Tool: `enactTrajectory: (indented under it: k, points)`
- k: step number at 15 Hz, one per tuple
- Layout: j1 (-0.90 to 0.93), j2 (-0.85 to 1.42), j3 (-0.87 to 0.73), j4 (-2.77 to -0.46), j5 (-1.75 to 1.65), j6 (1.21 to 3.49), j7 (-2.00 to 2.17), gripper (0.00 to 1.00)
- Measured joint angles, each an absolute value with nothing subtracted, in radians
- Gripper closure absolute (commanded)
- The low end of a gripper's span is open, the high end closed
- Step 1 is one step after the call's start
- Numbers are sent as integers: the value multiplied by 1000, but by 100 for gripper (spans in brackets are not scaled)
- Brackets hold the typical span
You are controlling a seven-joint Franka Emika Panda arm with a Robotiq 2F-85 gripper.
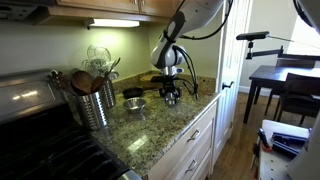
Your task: Stack the metal measuring cups into each other
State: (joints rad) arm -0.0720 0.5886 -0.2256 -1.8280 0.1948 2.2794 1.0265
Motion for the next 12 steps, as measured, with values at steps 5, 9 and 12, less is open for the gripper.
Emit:
enactTrajectory:
  k: [5, 9, 12]
  points:
    - [-83, 553, -256, -1880, 195, 2300, 1068, 62]
    - [-82, 511, -278, -1913, 184, 2307, 1100, 62]
    - [-78, 461, -290, -1934, 135, 2308, 1136, 62]
